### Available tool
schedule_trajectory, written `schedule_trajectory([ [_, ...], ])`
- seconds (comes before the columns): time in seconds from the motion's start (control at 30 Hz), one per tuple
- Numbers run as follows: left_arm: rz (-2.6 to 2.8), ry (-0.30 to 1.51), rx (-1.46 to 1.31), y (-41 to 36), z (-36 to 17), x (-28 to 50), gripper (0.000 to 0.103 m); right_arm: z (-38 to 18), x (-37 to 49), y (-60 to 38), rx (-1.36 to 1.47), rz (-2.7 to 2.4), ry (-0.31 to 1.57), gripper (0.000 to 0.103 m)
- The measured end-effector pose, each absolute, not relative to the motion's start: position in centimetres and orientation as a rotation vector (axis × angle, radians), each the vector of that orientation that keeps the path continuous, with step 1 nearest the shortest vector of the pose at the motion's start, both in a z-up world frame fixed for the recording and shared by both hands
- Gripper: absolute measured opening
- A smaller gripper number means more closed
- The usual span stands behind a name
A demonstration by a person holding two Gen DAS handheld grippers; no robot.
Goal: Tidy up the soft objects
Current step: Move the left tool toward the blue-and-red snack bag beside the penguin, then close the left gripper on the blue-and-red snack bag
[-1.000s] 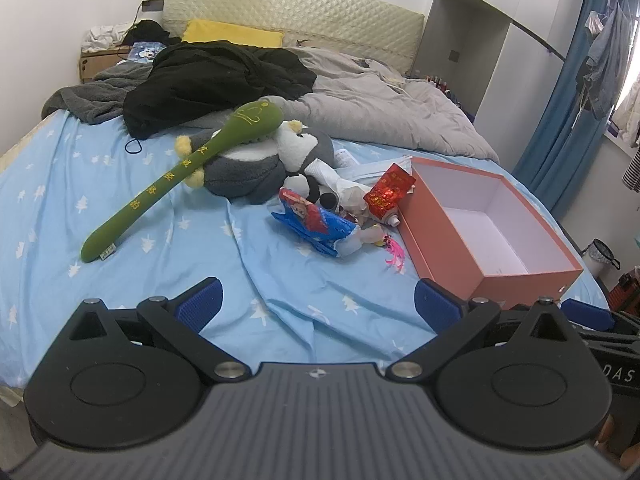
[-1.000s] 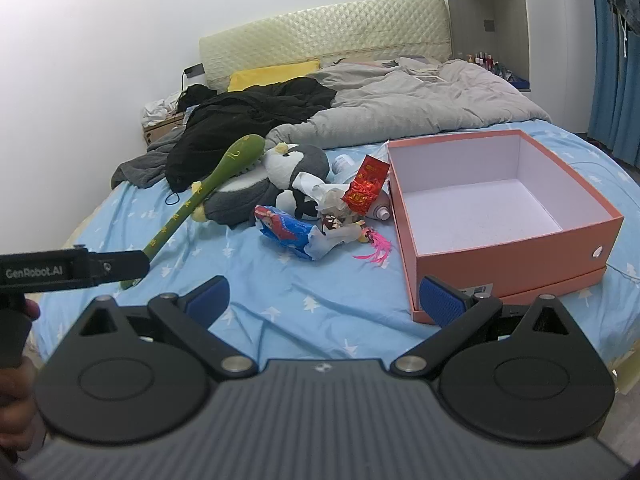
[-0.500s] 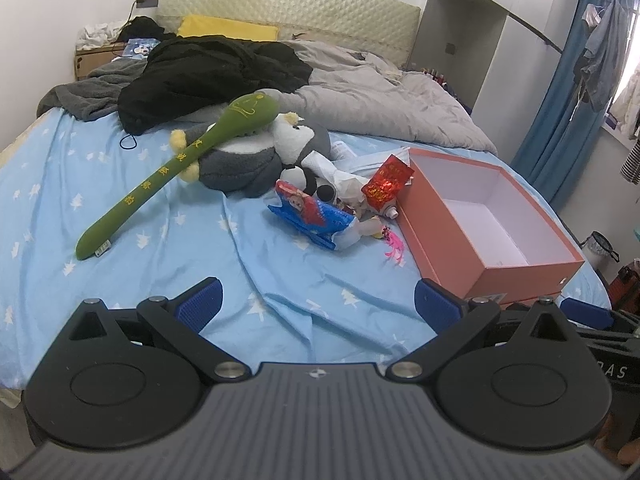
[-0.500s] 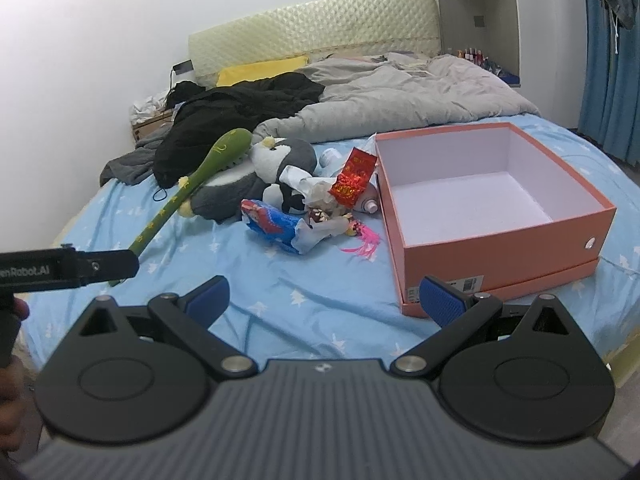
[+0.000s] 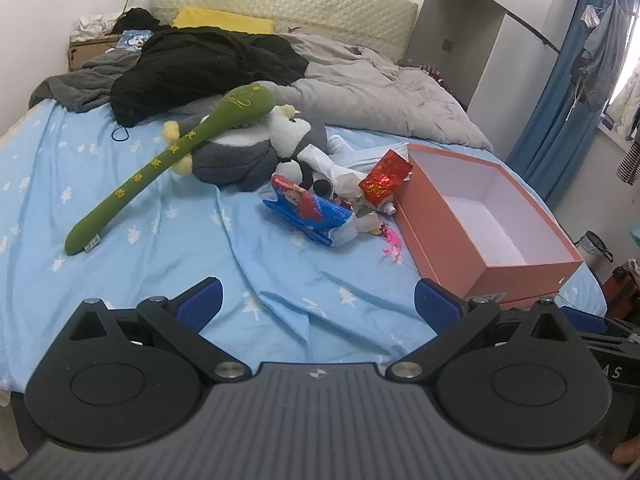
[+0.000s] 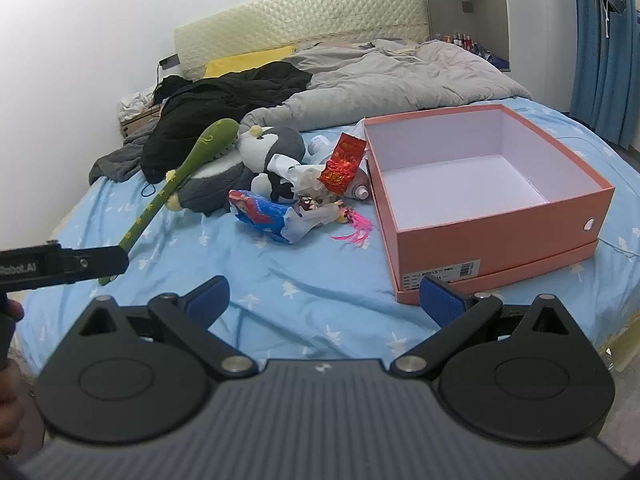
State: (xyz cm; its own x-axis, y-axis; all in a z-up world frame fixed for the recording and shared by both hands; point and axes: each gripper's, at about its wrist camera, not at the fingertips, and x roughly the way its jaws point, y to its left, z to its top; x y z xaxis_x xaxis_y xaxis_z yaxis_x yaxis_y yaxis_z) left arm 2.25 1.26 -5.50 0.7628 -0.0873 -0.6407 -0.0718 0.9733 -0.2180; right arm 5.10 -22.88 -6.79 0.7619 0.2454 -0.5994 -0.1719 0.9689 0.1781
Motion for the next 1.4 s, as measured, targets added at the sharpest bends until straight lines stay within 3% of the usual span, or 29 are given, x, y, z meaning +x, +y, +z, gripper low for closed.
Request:
schedule_trajectory([
  [0.93, -0.018, 0.734, -0.263, 4.0, -7.5, 9.2, 0.103, -8.0, 10.3, -22.3, 0.148, 0.176, 0.701, 0.103],
  [1.4, 0.015, 0.706, -0.207, 4.8, -8.6, 14.2, 0.103, -6.3, 14.4, -20.8, 0.147, 0.162, 0.581, 0.103],
])
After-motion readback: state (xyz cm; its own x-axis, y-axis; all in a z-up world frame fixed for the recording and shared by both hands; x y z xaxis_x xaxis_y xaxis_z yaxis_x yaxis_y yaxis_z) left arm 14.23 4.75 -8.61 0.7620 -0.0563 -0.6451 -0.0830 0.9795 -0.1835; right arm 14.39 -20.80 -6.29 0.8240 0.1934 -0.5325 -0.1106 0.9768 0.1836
